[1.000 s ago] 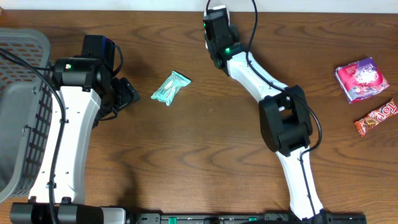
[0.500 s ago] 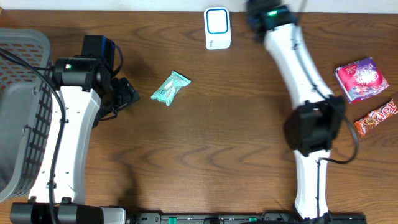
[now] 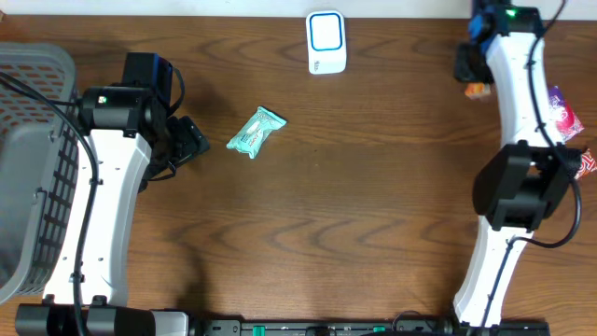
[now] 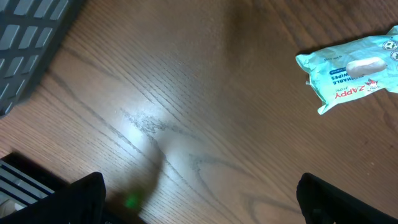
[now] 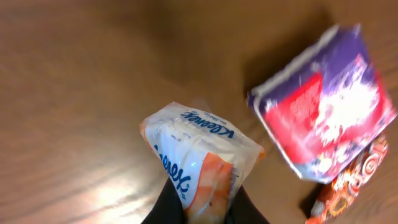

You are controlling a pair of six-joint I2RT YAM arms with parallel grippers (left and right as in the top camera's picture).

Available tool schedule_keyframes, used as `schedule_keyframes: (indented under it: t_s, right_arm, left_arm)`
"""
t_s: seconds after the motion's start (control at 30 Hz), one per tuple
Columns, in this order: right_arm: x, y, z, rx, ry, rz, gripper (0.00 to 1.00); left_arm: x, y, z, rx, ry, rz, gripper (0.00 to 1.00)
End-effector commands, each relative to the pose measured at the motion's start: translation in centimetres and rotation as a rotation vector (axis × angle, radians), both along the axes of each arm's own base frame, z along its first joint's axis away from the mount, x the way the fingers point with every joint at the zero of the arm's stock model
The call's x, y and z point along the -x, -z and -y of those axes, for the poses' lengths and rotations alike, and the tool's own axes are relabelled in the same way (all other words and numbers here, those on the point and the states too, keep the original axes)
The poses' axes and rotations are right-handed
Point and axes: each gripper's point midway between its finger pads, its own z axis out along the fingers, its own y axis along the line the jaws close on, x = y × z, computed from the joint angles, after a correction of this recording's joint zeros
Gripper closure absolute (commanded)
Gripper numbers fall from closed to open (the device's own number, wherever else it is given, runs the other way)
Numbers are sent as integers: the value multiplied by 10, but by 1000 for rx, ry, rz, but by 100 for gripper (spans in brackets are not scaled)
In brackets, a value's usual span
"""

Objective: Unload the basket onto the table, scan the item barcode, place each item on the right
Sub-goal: 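Carry the tissue pack right and set it beside the purple-red box, then release the pack and move the right gripper back toward mid-table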

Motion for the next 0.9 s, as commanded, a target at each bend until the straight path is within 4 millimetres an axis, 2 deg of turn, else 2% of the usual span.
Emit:
schedule_keyframes:
  t_s: [0.0, 0.07, 0.3, 0.33, 0.37, 0.4, 0.43, 0.47, 0.5, 0.53, 0.57, 0.7, 0.87]
  right_arm:
    - [10, 12, 9, -77, 34, -27, 99]
    - [16, 18, 16, -97, 53, -45, 99]
    - [53, 35, 79, 82, 214, -145, 99]
    - [57, 40, 84, 75, 230, -154, 94]
    - [61, 45, 85, 62, 237, -165, 65]
    - [65, 50, 86, 39, 243, -178, 49]
    - [67, 54, 85, 11, 246, -182, 39]
    - [68, 56, 82, -18, 246, -184, 34]
    - [69, 57, 76, -68, 243, -185, 22]
    - [68, 54, 72, -89, 239, -178, 10]
    - [66, 50, 68, -104, 233, -167, 2]
    - [52, 15, 45, -169, 186, -63, 0]
    - [43, -55, -1, -288, 82, 122, 1]
  left_arm:
    - [1, 1, -1, -6, 0, -6, 2]
    - [1, 1, -1, -6, 0, -6, 2]
    - [1, 1, -1, -6, 0, -6, 2]
    - [1, 1, -1, -6, 0, -6, 2]
    - [1, 1, -1, -6, 0, -6, 2]
    - [1, 1, -1, -6, 0, -6, 2]
    - [1, 1, -1, -6, 0, -6, 2]
    - [1, 1, -1, -6, 0, -6, 2]
    - [1, 1, -1, -6, 0, -6, 2]
    - [1, 1, -1, -6, 0, -6, 2]
    - [1, 1, -1, -6, 0, -6, 2]
    - [1, 1, -1, -6, 0, -6, 3]
    - [1, 1, -1, -6, 0, -6, 2]
